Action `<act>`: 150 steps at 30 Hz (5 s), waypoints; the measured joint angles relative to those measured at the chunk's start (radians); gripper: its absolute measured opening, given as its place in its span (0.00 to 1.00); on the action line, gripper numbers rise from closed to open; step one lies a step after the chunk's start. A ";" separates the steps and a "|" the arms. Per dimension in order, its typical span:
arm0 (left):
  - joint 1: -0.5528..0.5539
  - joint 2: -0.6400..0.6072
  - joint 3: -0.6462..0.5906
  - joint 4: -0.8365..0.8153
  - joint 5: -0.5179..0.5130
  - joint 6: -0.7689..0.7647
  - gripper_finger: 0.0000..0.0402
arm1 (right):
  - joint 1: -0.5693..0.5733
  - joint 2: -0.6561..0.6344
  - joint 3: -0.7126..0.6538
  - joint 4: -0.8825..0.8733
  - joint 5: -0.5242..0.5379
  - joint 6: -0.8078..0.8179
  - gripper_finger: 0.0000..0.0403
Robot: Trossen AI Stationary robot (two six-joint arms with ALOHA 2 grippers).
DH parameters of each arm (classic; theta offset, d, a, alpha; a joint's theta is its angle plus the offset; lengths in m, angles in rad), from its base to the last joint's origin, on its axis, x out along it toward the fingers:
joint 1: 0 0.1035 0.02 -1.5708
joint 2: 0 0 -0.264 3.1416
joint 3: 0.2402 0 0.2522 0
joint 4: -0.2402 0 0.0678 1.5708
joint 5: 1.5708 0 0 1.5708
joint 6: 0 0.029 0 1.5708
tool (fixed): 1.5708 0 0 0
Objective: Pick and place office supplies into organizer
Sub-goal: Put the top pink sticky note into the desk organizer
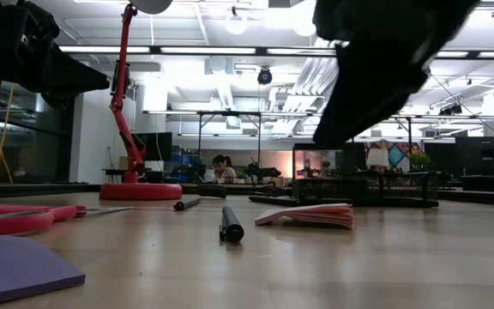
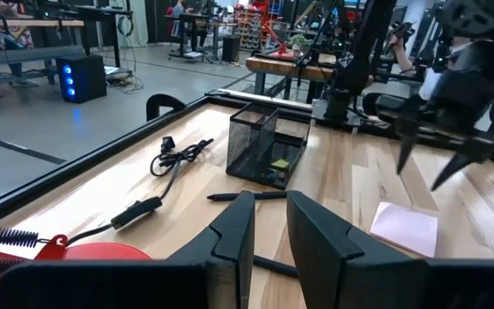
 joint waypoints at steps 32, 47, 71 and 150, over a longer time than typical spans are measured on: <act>0.000 0.000 0.000 0.000 0.000 0.000 0.16 | 0.012 0.102 -0.001 0.159 0.023 -0.162 0.70; 0.000 0.000 0.000 0.000 0.000 0.000 0.15 | -0.037 0.103 -0.047 0.274 -0.081 -0.346 0.70; 0.000 0.000 0.000 0.000 0.000 0.000 0.16 | -0.083 0.104 -0.187 0.500 -0.131 -0.295 0.78; 0.000 0.000 0.000 0.000 0.000 0.000 0.16 | -0.036 0.158 -0.177 0.495 0.004 -0.198 0.82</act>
